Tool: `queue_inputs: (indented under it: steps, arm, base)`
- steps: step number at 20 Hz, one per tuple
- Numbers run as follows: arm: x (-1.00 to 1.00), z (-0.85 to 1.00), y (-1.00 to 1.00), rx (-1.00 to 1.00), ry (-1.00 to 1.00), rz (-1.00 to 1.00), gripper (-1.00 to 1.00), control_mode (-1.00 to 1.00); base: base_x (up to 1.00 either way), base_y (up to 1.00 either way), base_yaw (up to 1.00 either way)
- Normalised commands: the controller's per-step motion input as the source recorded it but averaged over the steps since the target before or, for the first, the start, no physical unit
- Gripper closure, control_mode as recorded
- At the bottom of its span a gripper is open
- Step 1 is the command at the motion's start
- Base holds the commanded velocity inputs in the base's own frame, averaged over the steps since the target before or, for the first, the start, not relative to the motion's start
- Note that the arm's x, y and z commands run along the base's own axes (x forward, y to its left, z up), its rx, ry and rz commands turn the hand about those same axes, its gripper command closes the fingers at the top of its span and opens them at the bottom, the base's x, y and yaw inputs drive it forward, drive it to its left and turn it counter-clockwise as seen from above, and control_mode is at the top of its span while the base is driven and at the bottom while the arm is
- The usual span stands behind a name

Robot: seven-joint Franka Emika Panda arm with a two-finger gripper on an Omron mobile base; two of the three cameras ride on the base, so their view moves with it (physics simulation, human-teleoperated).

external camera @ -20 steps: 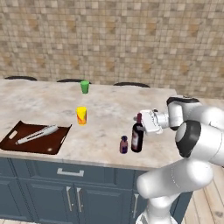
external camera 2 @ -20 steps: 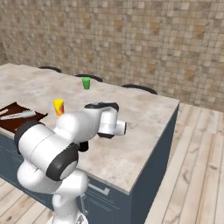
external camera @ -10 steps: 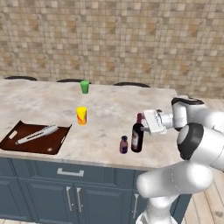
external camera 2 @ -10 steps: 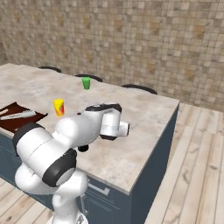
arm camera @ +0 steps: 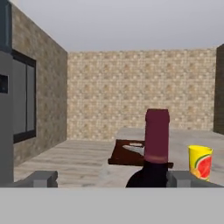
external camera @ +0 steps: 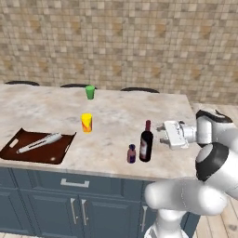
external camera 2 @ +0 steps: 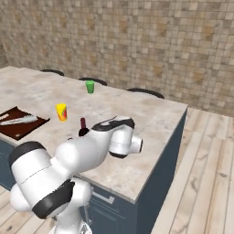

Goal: Place the drinks on the dining counter in a tight cluster.

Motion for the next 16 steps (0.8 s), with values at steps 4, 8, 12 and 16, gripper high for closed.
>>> queue_inputs:
  steps: [4,8,12,16]
  arm:
    - [-0.55,0.16,0.0,-0.1,-0.01,-0.06,-1.0,-1.0]
    - [-0.6,0.26,0.0,-0.06,0.0,0.0,-1.0,-1.0]
    - [-0.7,0.22,-0.02,-0.01,0.0,0.0,-1.0,-1.0]
    - [-0.66,0.08,-0.02,0.0,-0.04,0.0,-1.0,-1.0]
  base:
    - [0.0,0.0,0.0]
    - [0.0,0.0,0.0]
    - [0.0,0.0,0.0]
    - [0.0,0.0,0.0]
